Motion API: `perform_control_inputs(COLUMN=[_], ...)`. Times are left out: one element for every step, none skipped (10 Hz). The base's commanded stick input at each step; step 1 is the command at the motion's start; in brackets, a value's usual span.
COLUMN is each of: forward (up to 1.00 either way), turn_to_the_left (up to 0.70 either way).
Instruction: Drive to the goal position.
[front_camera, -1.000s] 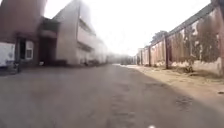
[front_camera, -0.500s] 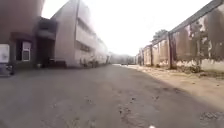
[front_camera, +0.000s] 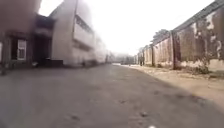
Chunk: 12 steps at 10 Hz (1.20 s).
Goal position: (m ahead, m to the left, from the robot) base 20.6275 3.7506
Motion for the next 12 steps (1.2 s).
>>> perform_control_inputs(forward=[1.0,1.0,1.0,1.0,1.0,1.0,1.0,1.0,1.0,1.0,1.0,1.0], turn_to_the_left=[0.0,0.0,0.0,0.0,0.0,0.0,0.0,0.0,0.0,0.0,0.0,0.0])
